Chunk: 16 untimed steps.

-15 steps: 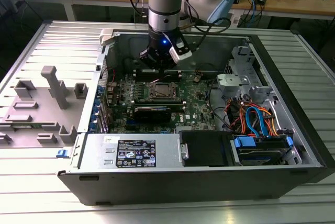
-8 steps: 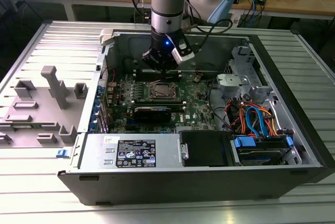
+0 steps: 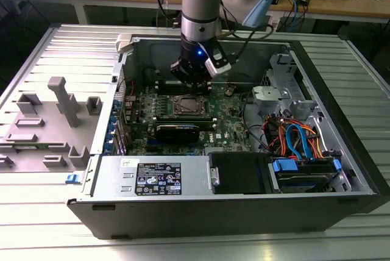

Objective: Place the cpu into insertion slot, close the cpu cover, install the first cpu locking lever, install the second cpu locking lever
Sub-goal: 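Install the first cpu locking lever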

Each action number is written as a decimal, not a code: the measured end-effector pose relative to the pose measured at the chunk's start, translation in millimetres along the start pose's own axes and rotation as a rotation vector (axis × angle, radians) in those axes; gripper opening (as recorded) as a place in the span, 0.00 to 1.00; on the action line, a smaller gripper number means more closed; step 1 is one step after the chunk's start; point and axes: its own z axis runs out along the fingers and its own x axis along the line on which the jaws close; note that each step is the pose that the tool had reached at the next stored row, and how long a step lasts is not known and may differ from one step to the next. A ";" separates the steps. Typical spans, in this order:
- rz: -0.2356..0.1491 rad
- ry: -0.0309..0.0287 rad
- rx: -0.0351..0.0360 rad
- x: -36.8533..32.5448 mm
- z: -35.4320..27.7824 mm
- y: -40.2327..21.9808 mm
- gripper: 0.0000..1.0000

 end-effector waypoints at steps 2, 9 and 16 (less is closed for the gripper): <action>0.000 0.0000 0.0000 -2.3 1.9 0.0 0.11; 0.000 0.0002 0.0003 -3.5 6.2 0.1 0.11; 0.000 -0.0001 -0.0001 -3.5 6.6 0.2 0.11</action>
